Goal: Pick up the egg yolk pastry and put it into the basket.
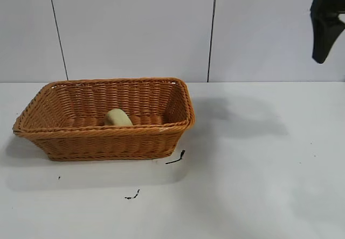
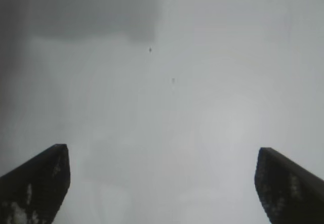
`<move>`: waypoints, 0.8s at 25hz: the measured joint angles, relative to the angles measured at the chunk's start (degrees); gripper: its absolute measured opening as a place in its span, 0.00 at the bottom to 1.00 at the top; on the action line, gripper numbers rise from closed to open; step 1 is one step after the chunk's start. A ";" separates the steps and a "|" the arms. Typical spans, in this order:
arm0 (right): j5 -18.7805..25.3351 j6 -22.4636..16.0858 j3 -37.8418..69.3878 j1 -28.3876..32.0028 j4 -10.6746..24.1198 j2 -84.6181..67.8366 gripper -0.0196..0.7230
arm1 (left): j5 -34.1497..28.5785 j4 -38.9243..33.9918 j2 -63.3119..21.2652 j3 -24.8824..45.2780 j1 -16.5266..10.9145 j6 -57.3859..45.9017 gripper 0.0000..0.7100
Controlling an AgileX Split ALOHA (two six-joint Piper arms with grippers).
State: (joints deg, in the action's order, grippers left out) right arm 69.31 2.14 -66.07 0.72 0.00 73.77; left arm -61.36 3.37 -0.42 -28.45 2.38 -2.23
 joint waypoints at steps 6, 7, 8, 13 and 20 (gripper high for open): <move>-0.69 0.00 14.61 0.00 -0.44 -18.40 0.95 | 0.00 0.00 0.00 0.00 0.00 0.00 0.98; -1.44 0.00 17.26 0.00 -0.44 -21.94 0.95 | 0.00 0.00 0.00 0.00 0.00 0.00 0.98; -2.66 0.00 19.44 0.00 -0.44 -25.54 0.95 | 0.00 0.00 0.00 0.00 0.00 0.00 0.98; -7.84 0.00 30.94 0.00 -0.60 -43.25 0.95 | 0.00 0.00 0.00 0.00 0.00 0.00 0.98; -10.59 0.00 37.43 0.00 -0.55 -63.94 0.95 | 0.00 0.00 0.00 0.00 0.00 0.00 0.98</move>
State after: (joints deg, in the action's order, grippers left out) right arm 58.72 2.14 -28.64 0.72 -0.55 9.83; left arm -61.36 3.37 -0.42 -28.45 2.38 -2.23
